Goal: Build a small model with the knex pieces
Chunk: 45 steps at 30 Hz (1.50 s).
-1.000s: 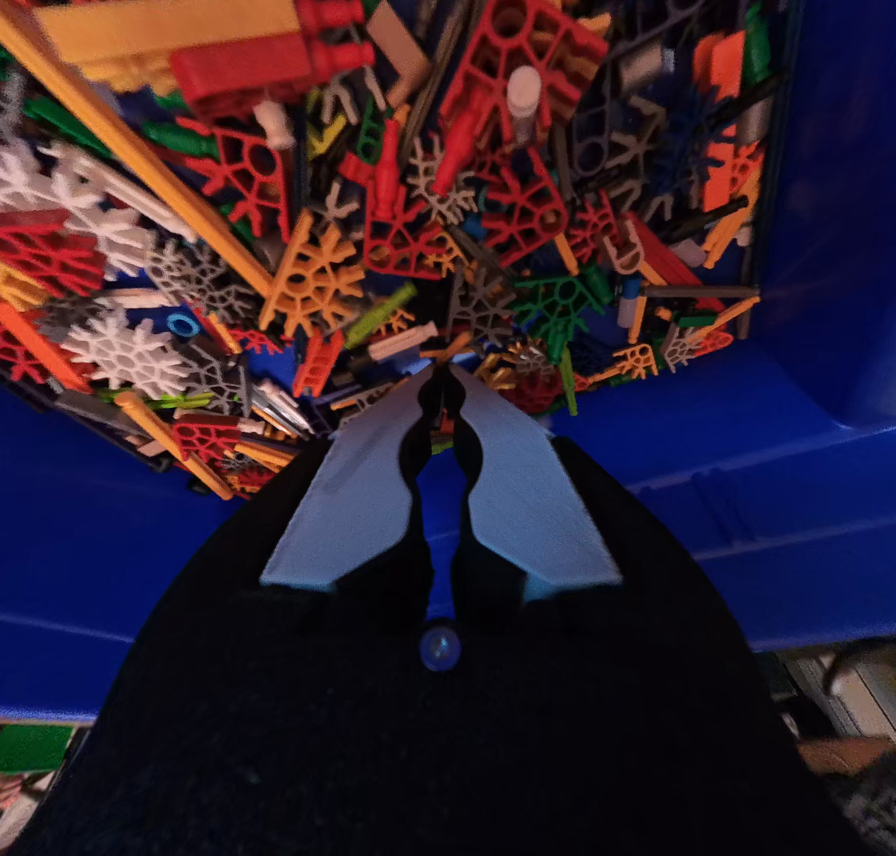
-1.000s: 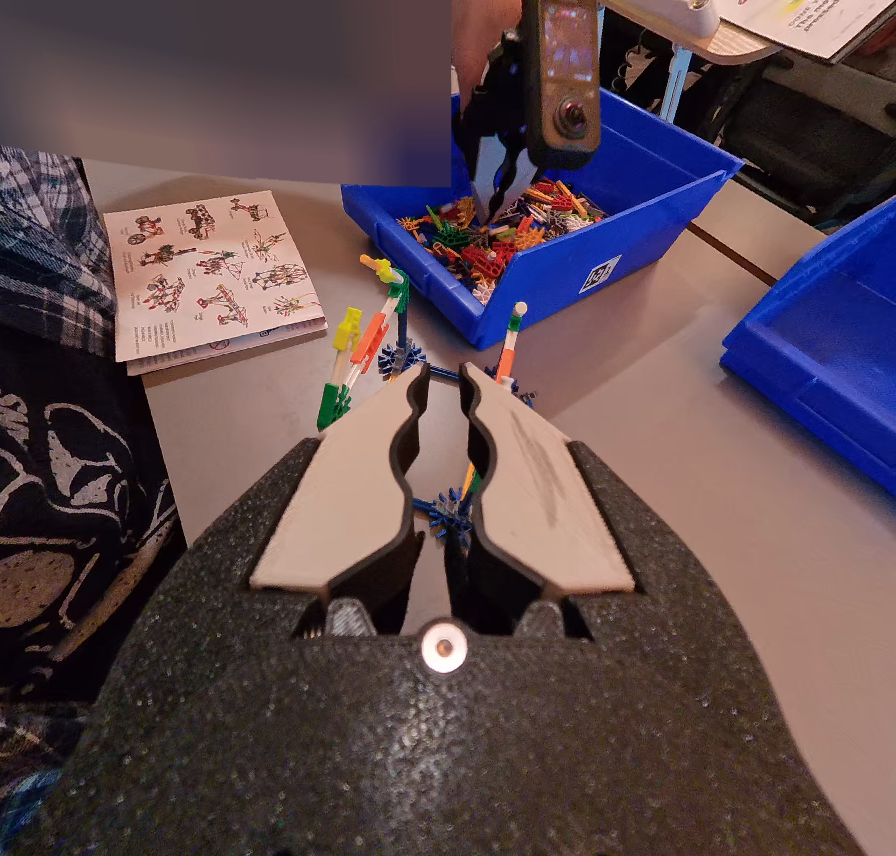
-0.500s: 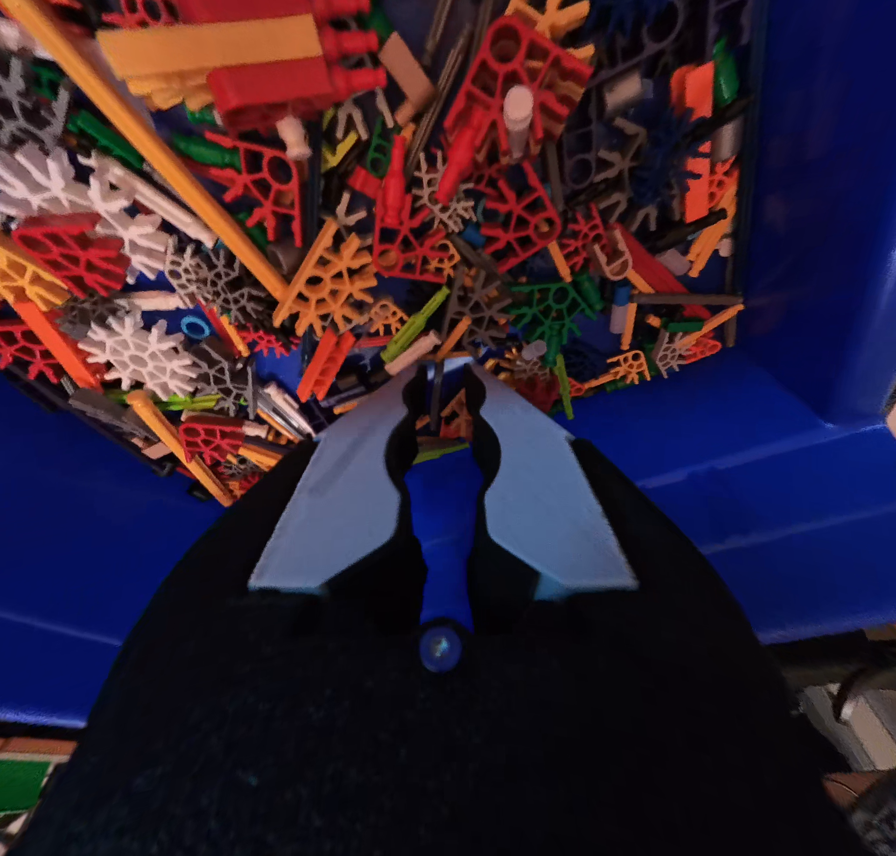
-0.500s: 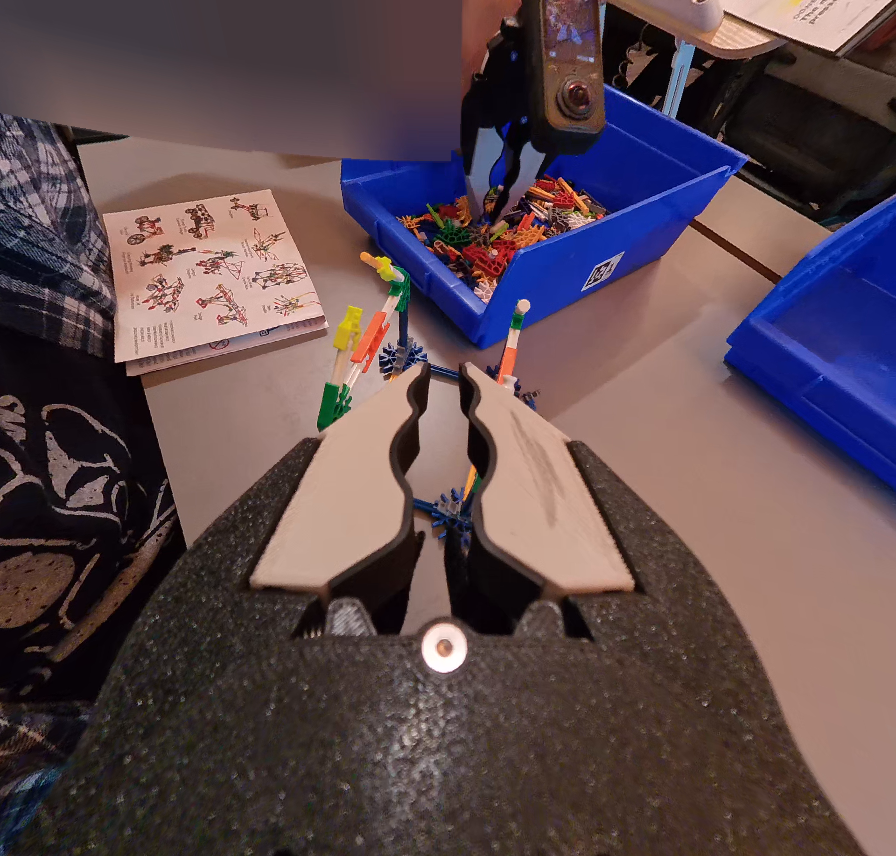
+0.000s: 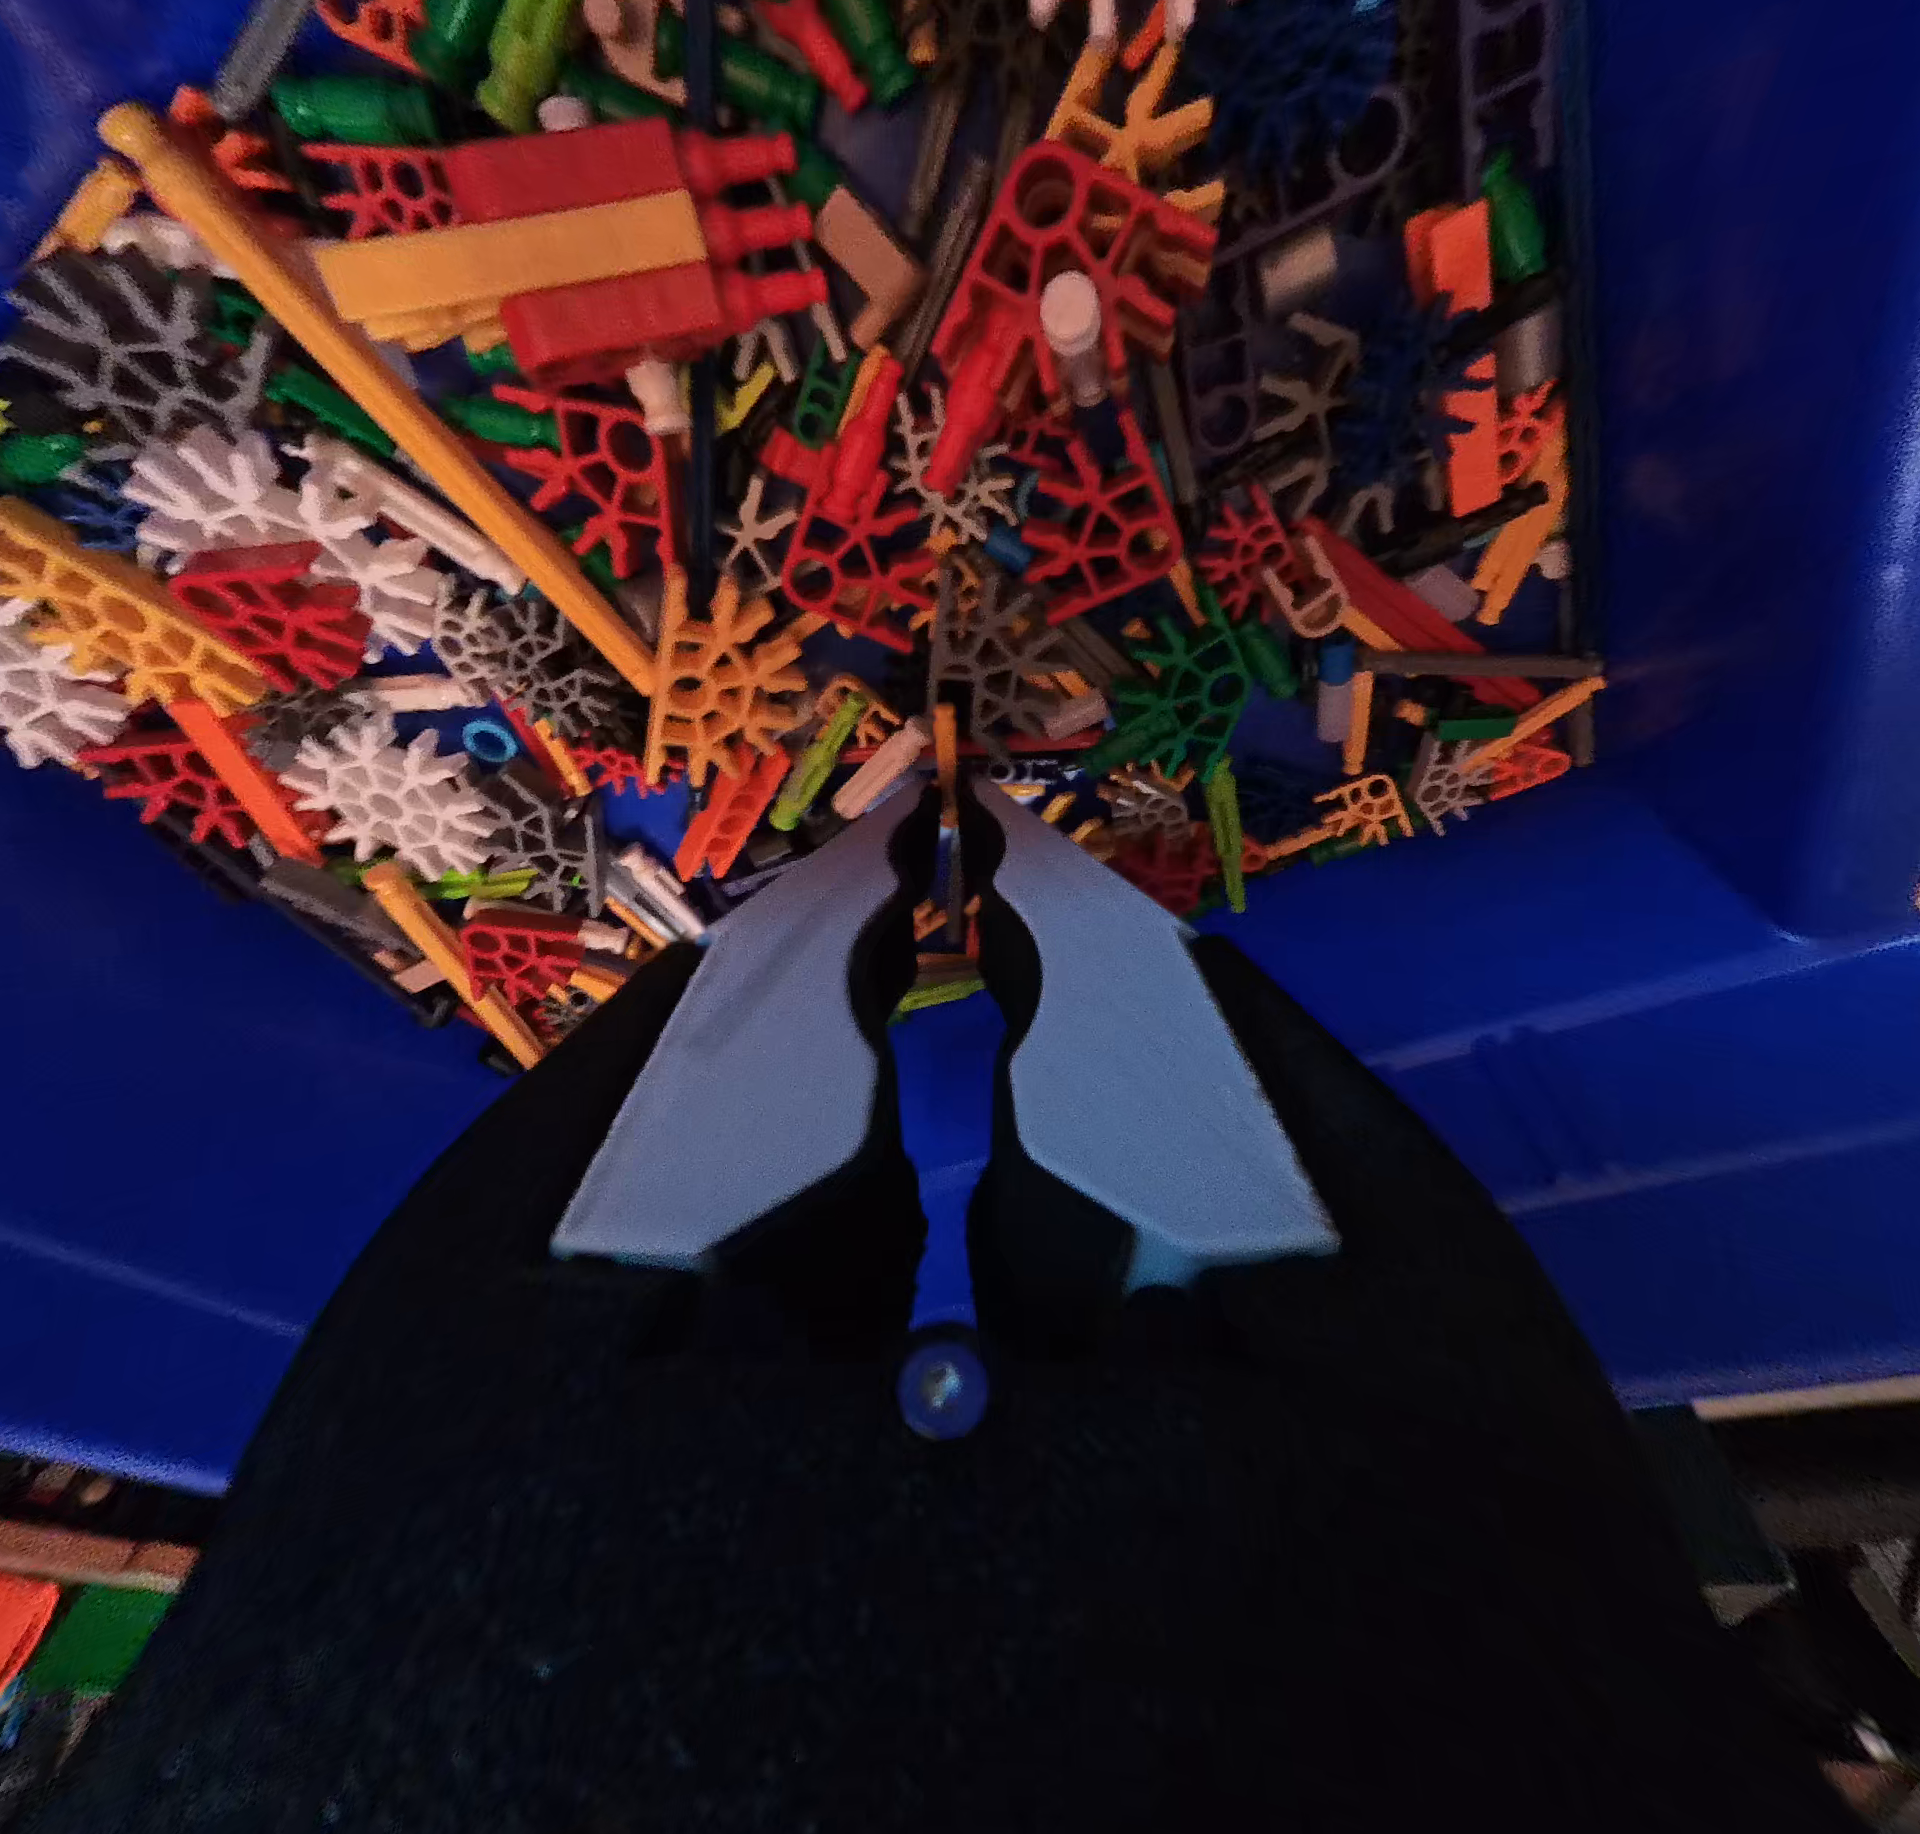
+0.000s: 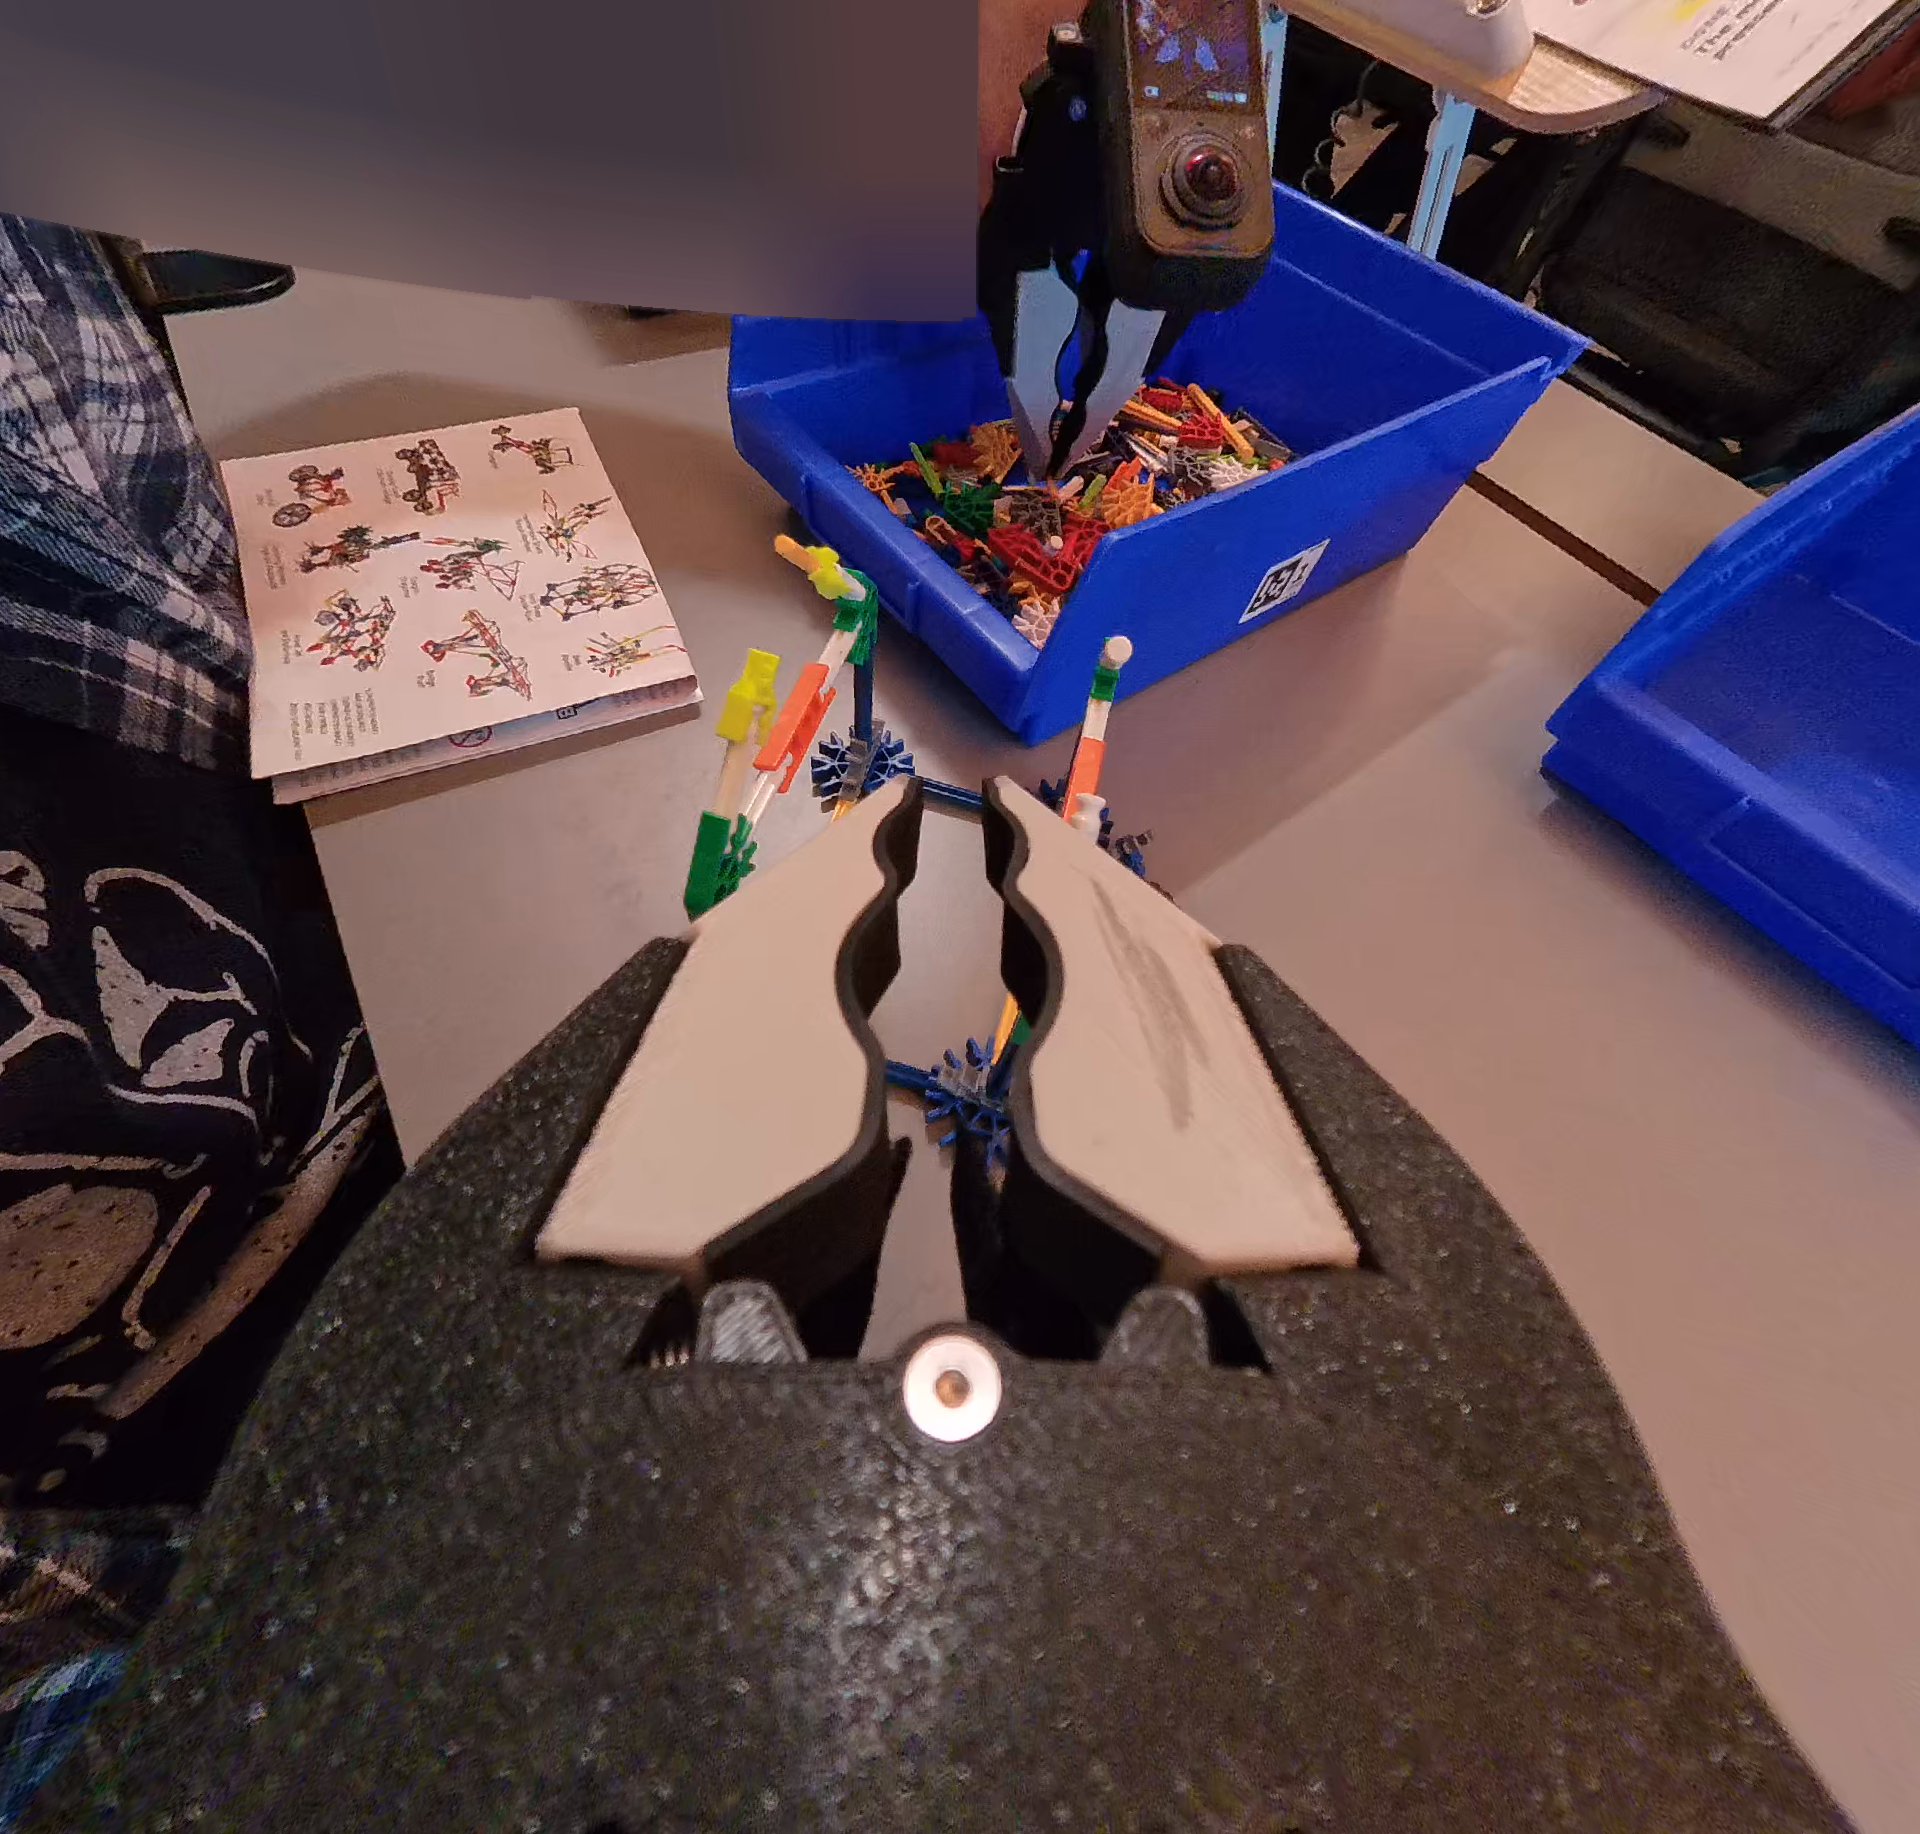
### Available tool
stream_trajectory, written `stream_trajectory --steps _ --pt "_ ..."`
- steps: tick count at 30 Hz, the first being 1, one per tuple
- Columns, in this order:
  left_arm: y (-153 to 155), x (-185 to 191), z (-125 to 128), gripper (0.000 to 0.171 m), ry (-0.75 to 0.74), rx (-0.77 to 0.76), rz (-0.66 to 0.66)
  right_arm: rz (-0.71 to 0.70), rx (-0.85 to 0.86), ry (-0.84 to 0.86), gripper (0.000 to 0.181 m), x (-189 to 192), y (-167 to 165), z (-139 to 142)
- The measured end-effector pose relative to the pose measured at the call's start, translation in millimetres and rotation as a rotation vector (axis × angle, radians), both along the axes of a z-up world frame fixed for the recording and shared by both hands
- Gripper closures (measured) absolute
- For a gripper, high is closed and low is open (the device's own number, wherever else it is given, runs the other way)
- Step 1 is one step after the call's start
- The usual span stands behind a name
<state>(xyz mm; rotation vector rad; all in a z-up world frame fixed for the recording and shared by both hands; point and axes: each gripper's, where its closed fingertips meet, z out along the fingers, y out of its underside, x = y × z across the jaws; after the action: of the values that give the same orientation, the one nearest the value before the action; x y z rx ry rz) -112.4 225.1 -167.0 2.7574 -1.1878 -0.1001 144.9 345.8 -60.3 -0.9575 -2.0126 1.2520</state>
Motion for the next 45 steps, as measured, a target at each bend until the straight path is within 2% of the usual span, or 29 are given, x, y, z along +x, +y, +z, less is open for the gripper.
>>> stream_trajectory --steps 5,8,13,18,22,29,45 --pt "1 -3 13 0.170 0.040 0.052 0.003 -0.008 0.004 0.009 0.170 1 -1 6" --pt "10 4 36 0.170 0.086 0.141 -0.026 -0.017 -0.004 0.015 0.170 1 -3 12" --pt "35 64 80 0.170 0.060 0.318 -0.141 -0.026 -0.003 0.035 0.167 3 -14 25" --pt "49 141 108 0.170 -0.021 0.414 -0.289 -0.032 -0.001 0.049 0.162 9 -29 33" --pt "55 183 112 0.170 -0.026 0.435 -0.369 -0.038 0.003 0.067 0.161 10 -44 39" --pt "62 224 120 0.170 -0.124 0.442 -0.385 -0.133 0.207 0.078 0.162 -5 -54 31" --pt "68 244 130 0.171 -0.146 0.431 -0.423 -0.183 0.226 0.053 0.178 -14 -50 31"
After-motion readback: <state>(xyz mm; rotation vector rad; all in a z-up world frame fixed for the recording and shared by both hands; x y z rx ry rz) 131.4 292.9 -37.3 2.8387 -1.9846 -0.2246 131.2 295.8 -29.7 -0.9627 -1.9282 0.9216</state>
